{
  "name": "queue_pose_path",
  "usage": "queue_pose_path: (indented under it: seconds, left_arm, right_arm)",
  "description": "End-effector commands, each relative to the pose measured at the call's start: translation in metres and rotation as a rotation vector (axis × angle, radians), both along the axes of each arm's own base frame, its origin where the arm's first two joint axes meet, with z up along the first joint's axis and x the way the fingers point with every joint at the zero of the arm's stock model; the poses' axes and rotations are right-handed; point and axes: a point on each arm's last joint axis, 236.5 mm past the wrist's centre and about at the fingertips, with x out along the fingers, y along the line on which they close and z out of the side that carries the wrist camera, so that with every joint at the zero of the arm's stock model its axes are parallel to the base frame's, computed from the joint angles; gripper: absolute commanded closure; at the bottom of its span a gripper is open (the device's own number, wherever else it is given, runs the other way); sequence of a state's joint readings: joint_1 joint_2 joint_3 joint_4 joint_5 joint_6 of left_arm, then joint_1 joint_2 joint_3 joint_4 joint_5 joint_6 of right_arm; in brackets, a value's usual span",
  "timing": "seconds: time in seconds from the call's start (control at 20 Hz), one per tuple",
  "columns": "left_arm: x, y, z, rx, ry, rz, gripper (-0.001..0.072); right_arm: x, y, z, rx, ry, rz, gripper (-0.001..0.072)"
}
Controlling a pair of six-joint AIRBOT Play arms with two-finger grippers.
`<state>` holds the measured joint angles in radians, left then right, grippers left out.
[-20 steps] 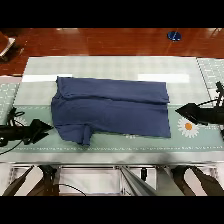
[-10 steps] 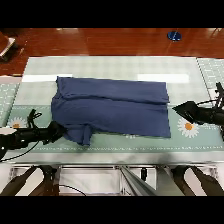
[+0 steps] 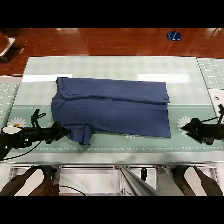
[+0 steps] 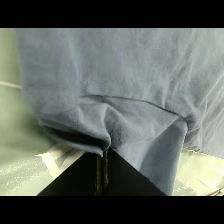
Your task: Fold the shirts.
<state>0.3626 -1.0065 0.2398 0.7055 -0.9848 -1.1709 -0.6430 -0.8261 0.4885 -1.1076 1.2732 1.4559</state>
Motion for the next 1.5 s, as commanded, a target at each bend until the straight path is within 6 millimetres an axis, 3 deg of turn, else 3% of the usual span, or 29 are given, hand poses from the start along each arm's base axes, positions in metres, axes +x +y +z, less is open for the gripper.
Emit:
queue_pose_path:
  seconds: [0.0, 0.15, 0.25, 0.45, 0.7, 0.75, 0.85, 0.9, 1.05, 1.25, 1.45]
  left_arm:
    - [0.002, 0.001, -0.001, 0.007, -0.004, 0.003, 0.0692]
    - [0.001, 0.001, -0.001, 0.007, -0.003, 0.003, 0.0692]
    - [0.001, 0.001, -0.001, 0.006, -0.003, 0.003, 0.0692]
    - [0.002, 0.002, -0.001, 0.008, -0.004, 0.004, 0.0692]
    - [0.002, 0.001, -0.001, 0.006, -0.003, 0.004, 0.0692]
    - [0.003, 0.001, 0.001, 0.006, -0.007, 0.001, 0.0692]
    - [0.012, 0.002, 0.011, 0.001, -0.031, -0.014, 0.0692]
    - [0.021, 0.003, 0.020, -0.001, -0.054, -0.025, 0.0692]
    - [0.064, 0.011, 0.067, 0.002, -0.182, -0.052, 0.0692]
    - [0.138, 0.033, 0.122, 0.071, -0.350, -0.021, 0.0692]
    - [0.208, 0.020, 0.128, 0.047, -0.349, -0.066, 0.0692]
  right_arm:
    - [-0.021, 0.024, -0.015, 0.093, 0.063, 0.002, 0.0307]
    - [-0.030, 0.034, -0.025, 0.088, 0.116, 0.076, 0.0307]
    - [-0.026, 0.036, -0.035, 0.101, 0.137, 0.081, 0.0307]
    - [0.000, 0.045, -0.047, 0.179, 0.089, 0.032, 0.0307]
    - [0.036, 0.072, -0.059, 0.201, 0.040, 0.049, 0.0307]
    - [0.046, 0.078, -0.057, 0.206, 0.016, 0.062, 0.0328]
    - [0.063, 0.085, -0.048, 0.206, -0.027, 0.116, 0.0603]
    - [0.071, 0.088, -0.038, 0.200, -0.066, 0.175, 0.0684]
    - [0.095, 0.080, -0.004, 0.165, -0.138, 0.281, 0.0684]
    - [0.150, 0.058, 0.034, 0.082, -0.248, 0.293, 0.0684]
    - [0.198, 0.045, 0.043, 0.082, -0.283, 0.267, 0.0684]
